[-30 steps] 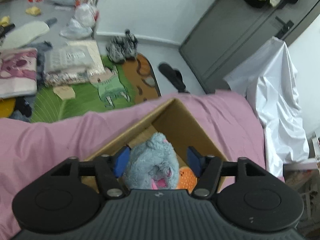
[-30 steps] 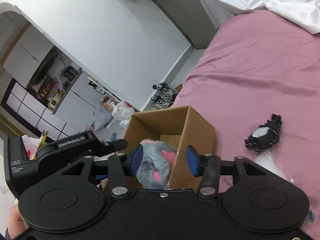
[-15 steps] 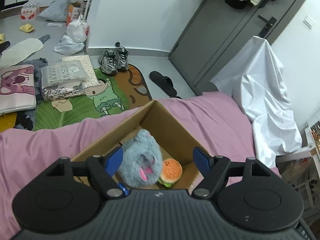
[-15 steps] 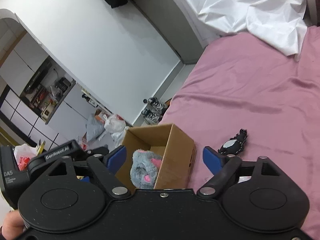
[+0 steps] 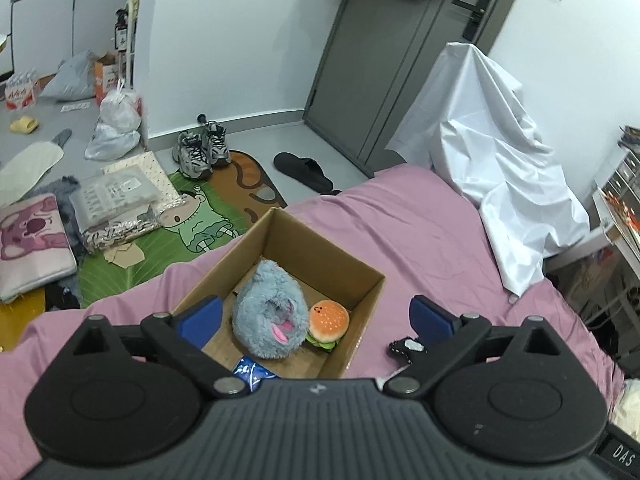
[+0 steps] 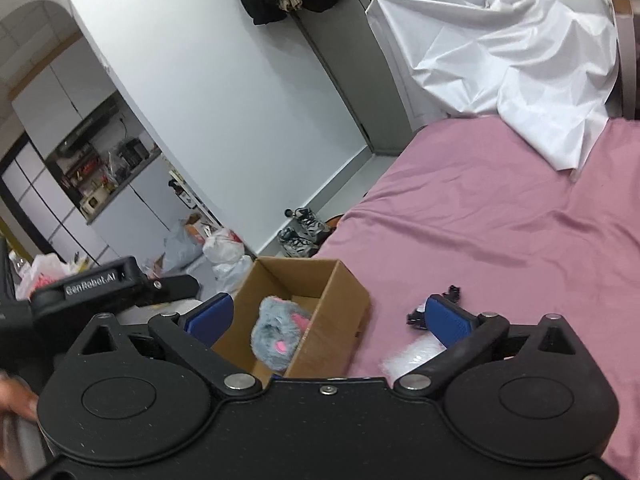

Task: Organize soft objects
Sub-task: 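Lift both grippers away and move them over the bed toward the remaining items, then grasp the white wrapped bundle with the left gripper while the right grasps the denim heart plush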

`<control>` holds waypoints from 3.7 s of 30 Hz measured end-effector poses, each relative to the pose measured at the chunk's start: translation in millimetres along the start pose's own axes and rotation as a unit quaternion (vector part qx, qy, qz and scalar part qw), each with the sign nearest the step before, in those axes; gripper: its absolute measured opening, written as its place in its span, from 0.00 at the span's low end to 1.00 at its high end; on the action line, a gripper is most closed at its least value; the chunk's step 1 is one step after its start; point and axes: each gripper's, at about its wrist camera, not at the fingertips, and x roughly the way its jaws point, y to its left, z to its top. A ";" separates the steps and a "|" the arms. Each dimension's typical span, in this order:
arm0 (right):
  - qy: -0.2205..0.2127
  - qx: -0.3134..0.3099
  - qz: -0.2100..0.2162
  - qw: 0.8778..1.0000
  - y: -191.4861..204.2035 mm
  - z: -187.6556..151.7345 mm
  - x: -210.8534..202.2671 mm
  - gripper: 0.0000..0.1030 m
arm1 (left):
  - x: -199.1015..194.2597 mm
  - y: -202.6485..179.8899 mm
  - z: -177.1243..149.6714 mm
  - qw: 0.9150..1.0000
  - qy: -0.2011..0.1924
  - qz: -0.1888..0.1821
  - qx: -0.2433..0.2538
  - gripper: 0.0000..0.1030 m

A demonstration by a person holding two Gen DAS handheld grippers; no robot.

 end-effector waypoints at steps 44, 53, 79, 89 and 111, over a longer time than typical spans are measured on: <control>0.044 -0.006 -0.011 0.999 -50.3 -8.0 -37.7 1.00 | -21.5 -57.6 -70.0 0.996 0.058 -0.002 0.073 0.97; 0.059 0.029 -0.008 0.998 -65.0 -9.7 -35.3 1.00 | -20.0 -62.0 -85.2 0.995 0.067 -0.008 0.071 0.97; 0.137 0.029 -0.052 0.989 -72.8 -37.4 12.2 0.86 | 46.1 -31.7 -124.1 0.993 0.117 0.008 -0.003 0.93; 0.168 0.012 -0.082 0.982 -75.1 -51.5 36.3 0.76 | 70.3 -27.1 -141.8 0.992 0.124 0.018 -0.012 0.90; 0.206 -0.004 -0.117 0.972 -76.1 -64.3 75.4 0.74 | 108.3 -13.6 -157.4 0.987 0.153 0.014 -0.041 0.44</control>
